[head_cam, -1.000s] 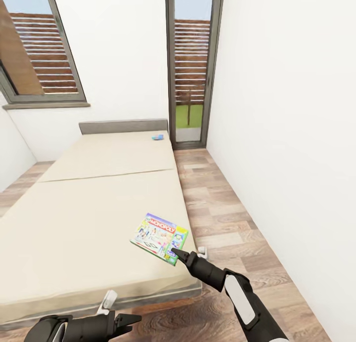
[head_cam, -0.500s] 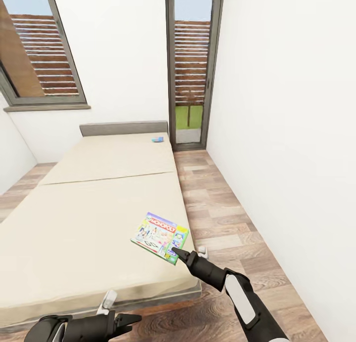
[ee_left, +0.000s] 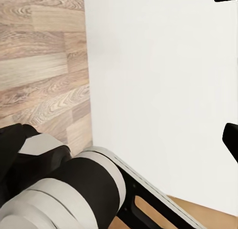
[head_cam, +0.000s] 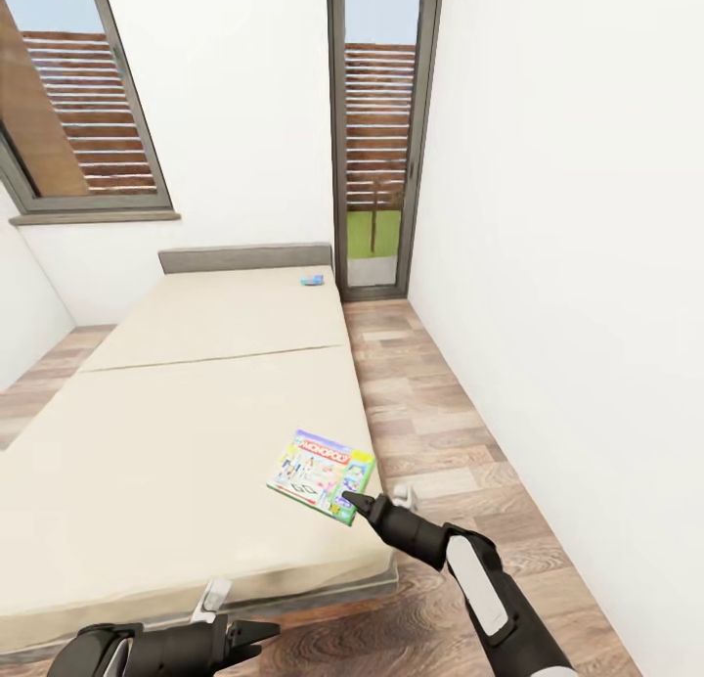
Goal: Put all the toys in the child's room - the three board games (two on the bed and one on the table), the two jigsaw puzzles on the table, and the tennis ball on the table - inside the toy box on the table in the child's room.
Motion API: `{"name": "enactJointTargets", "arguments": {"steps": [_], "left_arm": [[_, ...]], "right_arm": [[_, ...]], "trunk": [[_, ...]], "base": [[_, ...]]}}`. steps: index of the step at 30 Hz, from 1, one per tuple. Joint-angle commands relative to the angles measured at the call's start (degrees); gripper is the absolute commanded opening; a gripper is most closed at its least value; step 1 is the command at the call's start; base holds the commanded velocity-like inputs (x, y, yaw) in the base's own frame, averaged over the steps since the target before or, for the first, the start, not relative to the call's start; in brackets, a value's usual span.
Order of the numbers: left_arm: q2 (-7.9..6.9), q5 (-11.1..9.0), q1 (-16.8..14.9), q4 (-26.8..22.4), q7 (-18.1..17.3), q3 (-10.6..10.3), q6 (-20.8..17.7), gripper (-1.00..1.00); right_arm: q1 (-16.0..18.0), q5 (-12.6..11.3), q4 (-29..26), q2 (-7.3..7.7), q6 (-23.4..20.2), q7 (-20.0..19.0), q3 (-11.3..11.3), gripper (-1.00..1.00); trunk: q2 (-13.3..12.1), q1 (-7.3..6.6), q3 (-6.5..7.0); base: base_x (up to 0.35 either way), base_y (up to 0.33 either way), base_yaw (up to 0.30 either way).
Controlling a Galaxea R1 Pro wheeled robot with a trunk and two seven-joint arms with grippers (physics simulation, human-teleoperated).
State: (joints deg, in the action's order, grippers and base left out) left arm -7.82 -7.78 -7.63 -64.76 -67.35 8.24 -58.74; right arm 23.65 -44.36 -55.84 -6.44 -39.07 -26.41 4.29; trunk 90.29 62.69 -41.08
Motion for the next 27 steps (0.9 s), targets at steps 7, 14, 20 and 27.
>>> {"name": "enactJointTargets", "arguments": {"steps": [7, 14, 20, 27], "left_arm": [[0.00, -0.04, -0.06, -0.01, -0.24, 0.02, -0.32, 1.00], [-0.12, -0.04, -0.09, -0.02, -0.38, -3.87, -0.40, 1.00], [-0.18, 0.04, -0.18, -0.02, -0.41, -5.66, -0.41, 1.00], [-0.25, 0.10, -0.32, -0.02, -0.38, -5.67, -0.41, 1.00]], "right_arm": [[0.07, -1.12, -1.78, -0.06, -1.45, 3.14, -0.23, -1.00], [0.06, -1.15, -1.90, -0.12, -1.41, 0.30, 0.03, -1.00], [0.05, -1.17, -1.91, -0.14, -1.38, -0.07, -0.33, -1.00], [0.07, -1.07, -1.78, -0.86, -0.43, -0.28, -0.24, -1.00]], "trunk": [[-2.80, -1.55, 1.21], [-5.61, -3.09, 2.47], [-8.01, -4.40, 3.55], [-10.82, -5.94, 4.80]], "base": [[0.000, 0.000, 0.000], [0.000, 0.000, 0.000], [0.000, 0.000, 0.000], [0.000, 0.000, 0.000]]}}
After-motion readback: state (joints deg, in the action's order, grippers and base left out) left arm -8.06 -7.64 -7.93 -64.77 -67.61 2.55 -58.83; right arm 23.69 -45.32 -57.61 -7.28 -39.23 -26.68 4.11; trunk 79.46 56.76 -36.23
